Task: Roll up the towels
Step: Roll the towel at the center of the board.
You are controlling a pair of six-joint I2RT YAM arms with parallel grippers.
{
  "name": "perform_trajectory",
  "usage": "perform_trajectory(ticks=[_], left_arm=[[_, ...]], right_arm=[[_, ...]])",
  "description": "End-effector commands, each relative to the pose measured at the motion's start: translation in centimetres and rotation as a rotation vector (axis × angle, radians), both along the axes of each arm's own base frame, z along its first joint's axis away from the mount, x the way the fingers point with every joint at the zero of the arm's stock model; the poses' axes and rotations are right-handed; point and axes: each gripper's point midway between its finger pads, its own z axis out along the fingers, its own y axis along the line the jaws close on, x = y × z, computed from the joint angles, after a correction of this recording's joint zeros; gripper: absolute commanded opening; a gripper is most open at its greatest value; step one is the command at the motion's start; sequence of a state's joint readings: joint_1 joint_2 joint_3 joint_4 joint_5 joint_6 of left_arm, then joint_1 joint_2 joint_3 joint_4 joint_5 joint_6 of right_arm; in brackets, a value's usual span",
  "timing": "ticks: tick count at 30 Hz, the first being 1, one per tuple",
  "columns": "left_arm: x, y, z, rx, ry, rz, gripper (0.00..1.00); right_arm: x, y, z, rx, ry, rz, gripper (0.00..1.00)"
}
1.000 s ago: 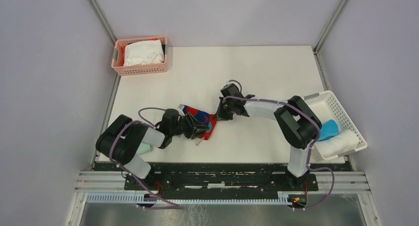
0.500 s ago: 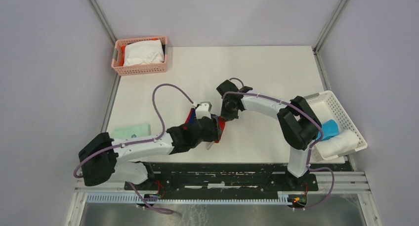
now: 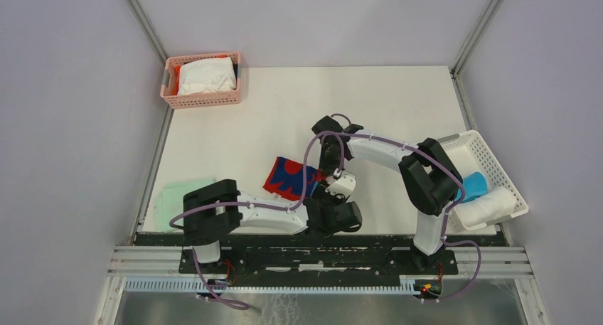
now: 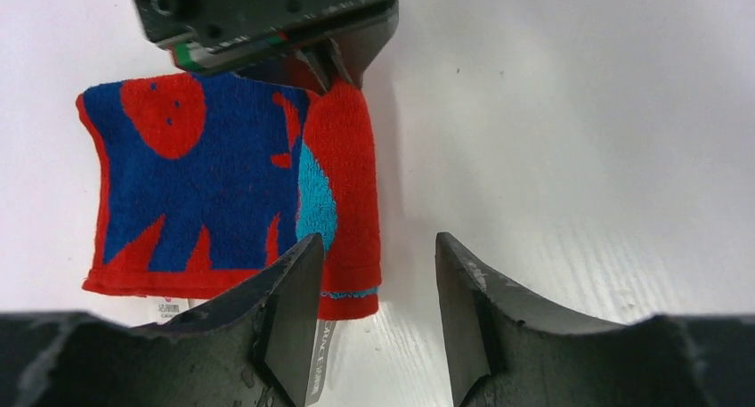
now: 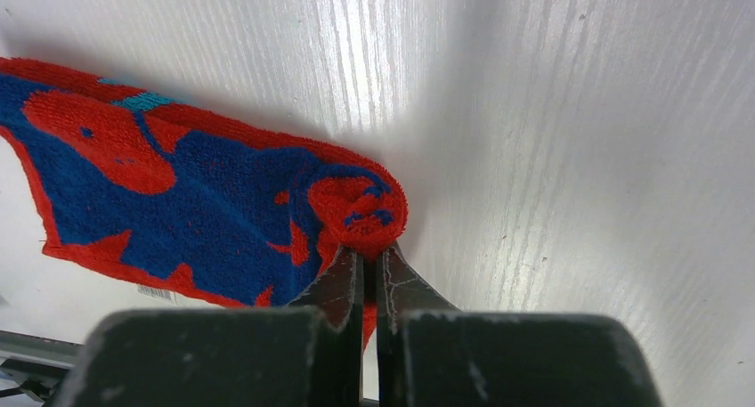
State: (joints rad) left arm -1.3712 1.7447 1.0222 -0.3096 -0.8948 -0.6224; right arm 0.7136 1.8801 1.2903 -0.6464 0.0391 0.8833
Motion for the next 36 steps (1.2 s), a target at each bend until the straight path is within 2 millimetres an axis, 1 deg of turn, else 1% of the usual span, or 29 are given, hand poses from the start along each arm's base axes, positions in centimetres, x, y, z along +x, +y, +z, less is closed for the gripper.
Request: perform_trajectory(ticks=[1, 4, 10, 12, 14, 16, 20, 22, 24, 25, 28, 30, 32, 33, 36], left_arm=[[1.4, 0.8, 0.3, 0.142, -0.106, 0.031, 0.55], [1.3, 1.1, -1.0, 0.19, -0.092, 0.033, 0.54], [1.5, 2.2, -3.0, 0.266, -0.088, 0.068, 0.54], [1.6, 2.6, -3.8, 0.28, -0.073, 0.077, 0.51], [1.6, 2.9, -4.3, 0.278, -0.052, 0.084, 0.46], [1.7, 3.4, -4.6, 0.266, -0.029, 0.095, 0.38], [1.8, 4.2, -4.8, 0.203, 0.028, 0.106, 0.24], [1.9, 4.3, -4.8, 0.143, 0.072, 0.095, 0.19], [2.1, 4.2, -4.9, 0.045, 0.137, 0.079, 0.15], [2.1, 4.1, -4.9, -0.019, 0.18, 0.065, 0.12], [2.3, 3.8, -4.4, -0.228, 0.298, 0.014, 0.08], [2.3, 3.7, -3.6, -0.362, 0.374, -0.028, 0.07], [2.5, 3.7, -2.9, -0.474, 0.44, -0.055, 0.07], [2.7, 3.7, -2.5, -0.533, 0.468, -0.067, 0.07], [2.9, 3.8, -1.8, -0.7, 0.561, -0.082, 0.07]], right_arm=[[0.8, 0.4, 1.0, -0.001, -0.033, 0.012, 0.0], [0.8, 0.4, 1.0, 0.002, -0.031, 0.012, 0.0], [0.7, 0.6, 0.9, 0.012, -0.028, 0.019, 0.0], [0.7, 0.8, 1.0, 0.018, -0.028, 0.024, 0.0], [0.6, 0.8, 1.1, 0.024, -0.029, 0.027, 0.0], [0.7, 0.8, 1.3, 0.047, -0.037, 0.023, 0.0], [1.6, 1.4, 2.9, 0.127, -0.108, 0.009, 0.06], [2.0, 1.8, 4.1, 0.181, -0.148, 0.013, 0.11], [2.3, 2.2, 5.3, 0.235, -0.178, 0.019, 0.17], [2.5, 2.4, 6.1, 0.271, -0.206, 0.024, 0.2], [3.0, 2.3, 7.4, 0.352, -0.259, 0.005, 0.3], [3.5, 2.0, 8.2, 0.408, -0.301, -0.021, 0.36], [3.5, 1.2, 7.9, 0.442, -0.317, -0.053, 0.41], [3.7, 1.0, 8.1, 0.467, -0.336, -0.064, 0.44], [3.7, 1.1, 7.9, 0.526, -0.35, -0.062, 0.5]])
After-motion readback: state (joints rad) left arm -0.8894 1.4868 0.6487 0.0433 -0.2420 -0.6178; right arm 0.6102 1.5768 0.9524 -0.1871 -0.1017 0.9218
